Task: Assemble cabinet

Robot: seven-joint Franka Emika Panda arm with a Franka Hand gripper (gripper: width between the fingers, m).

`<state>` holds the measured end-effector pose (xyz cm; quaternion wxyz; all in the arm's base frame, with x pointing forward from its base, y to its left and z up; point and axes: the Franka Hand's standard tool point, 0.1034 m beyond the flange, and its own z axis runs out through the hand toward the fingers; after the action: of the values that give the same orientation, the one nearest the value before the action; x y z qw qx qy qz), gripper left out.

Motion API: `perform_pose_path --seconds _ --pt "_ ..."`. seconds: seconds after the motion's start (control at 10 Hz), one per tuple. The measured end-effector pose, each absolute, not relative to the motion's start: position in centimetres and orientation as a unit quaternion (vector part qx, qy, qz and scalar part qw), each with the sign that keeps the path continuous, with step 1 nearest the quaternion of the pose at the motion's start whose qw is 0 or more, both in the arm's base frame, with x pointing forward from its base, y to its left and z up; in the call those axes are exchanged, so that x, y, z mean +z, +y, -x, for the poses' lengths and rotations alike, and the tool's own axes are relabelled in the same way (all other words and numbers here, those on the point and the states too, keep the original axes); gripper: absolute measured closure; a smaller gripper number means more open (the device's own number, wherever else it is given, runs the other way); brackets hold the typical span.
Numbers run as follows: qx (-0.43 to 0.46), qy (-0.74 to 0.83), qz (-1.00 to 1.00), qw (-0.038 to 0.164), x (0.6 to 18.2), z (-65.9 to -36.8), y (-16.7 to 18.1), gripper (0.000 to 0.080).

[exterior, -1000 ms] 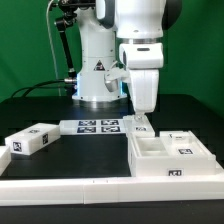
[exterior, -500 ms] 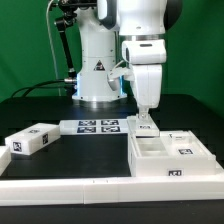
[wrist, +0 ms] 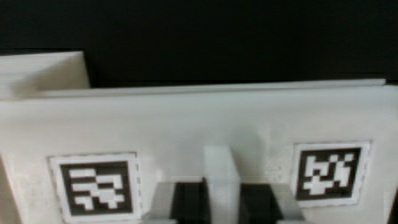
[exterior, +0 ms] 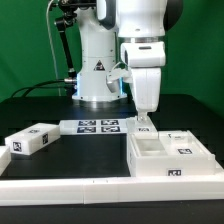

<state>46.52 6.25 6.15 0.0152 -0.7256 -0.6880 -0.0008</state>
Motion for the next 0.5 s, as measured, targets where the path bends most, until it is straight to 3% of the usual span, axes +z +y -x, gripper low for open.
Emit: perform_pose_path --seconds 0.5 --pt "-0.010 -0.702 0.712 0.015 5.70 -47.44 5.94 0.0731"
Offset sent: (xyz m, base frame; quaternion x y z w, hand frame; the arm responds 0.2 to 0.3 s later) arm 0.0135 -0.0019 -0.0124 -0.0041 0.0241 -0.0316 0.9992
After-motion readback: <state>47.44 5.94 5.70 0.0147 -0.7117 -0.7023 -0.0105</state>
